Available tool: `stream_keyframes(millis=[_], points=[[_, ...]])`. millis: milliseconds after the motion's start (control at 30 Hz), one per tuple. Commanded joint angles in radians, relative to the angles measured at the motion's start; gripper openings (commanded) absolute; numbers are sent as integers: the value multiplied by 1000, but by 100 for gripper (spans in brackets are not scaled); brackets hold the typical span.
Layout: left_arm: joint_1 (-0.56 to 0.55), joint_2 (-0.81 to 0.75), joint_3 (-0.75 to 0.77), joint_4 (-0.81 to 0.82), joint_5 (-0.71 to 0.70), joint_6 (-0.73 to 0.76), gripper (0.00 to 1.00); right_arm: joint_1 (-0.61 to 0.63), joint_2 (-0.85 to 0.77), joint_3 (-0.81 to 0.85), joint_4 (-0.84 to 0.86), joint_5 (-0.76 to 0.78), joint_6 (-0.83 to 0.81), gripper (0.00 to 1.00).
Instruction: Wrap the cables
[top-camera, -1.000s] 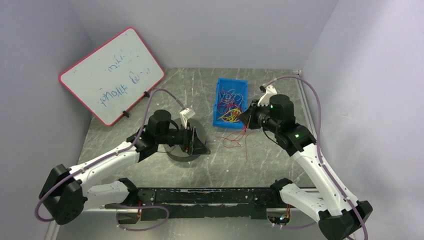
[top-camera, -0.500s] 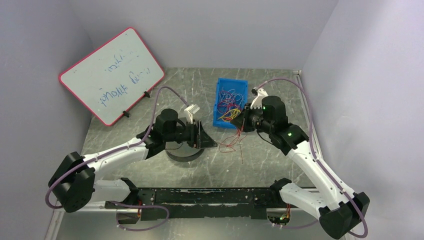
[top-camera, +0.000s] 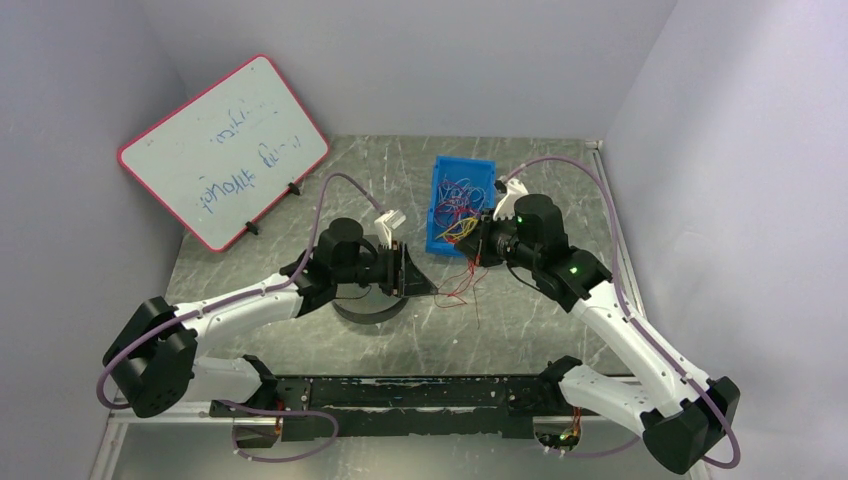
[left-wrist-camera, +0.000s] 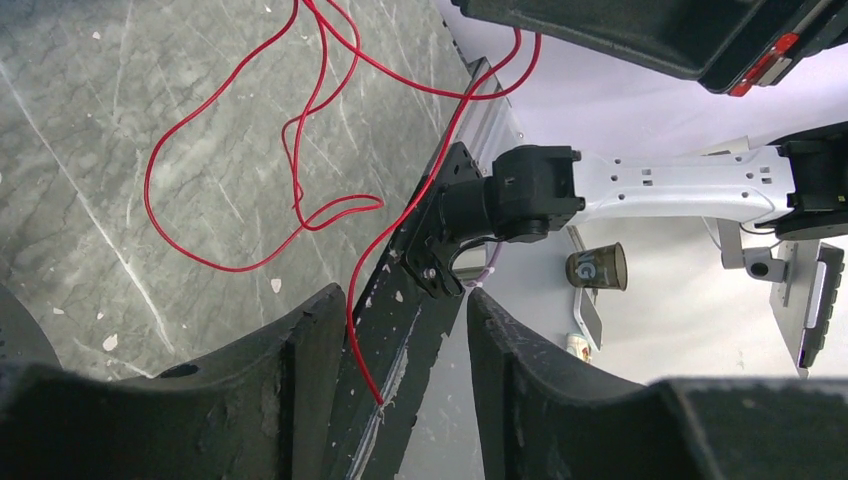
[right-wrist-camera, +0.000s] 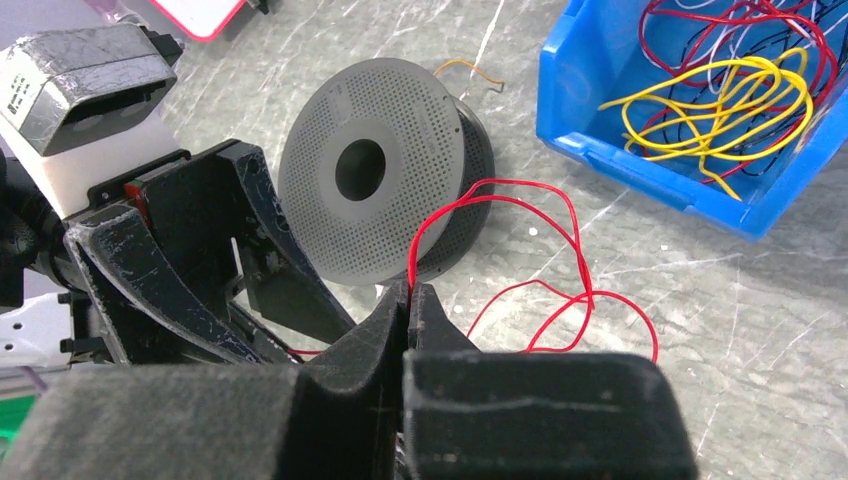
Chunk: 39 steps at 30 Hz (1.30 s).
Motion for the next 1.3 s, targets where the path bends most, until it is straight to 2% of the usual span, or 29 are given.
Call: stream_keyframes(millis=[0, 300, 567, 633, 700, 933, 1033, 1100, 1267], points=[[-12, 7, 31, -19, -19, 27, 52, 10, -5, 22, 17, 24, 0, 0], [-17, 10, 36, -67, -52, 58, 43, 27, 3, 41, 11, 29, 0, 0], [-21, 16, 45, -79, -50, 71, 27, 37, 2, 47, 5, 47, 0, 0], [-21, 12, 44, -84, -53, 73, 21, 40, -1, 48, 2, 52, -2, 0], [-21, 8, 43, -87, -57, 75, 8, 40, -4, 46, -2, 59, -3, 0], [-22, -26, 56, -125, -53, 95, 7, 40, -40, 10, -30, 138, 3, 0], [-21, -53, 64, -144, -42, 107, 7, 40, -65, -6, -71, 228, 13, 25], [-22, -67, 73, -163, -29, 118, 7, 40, -80, -10, -101, 278, 22, 38], [-23, -101, 97, -226, -15, 150, 7, 40, -117, -5, -140, 319, 19, 52]])
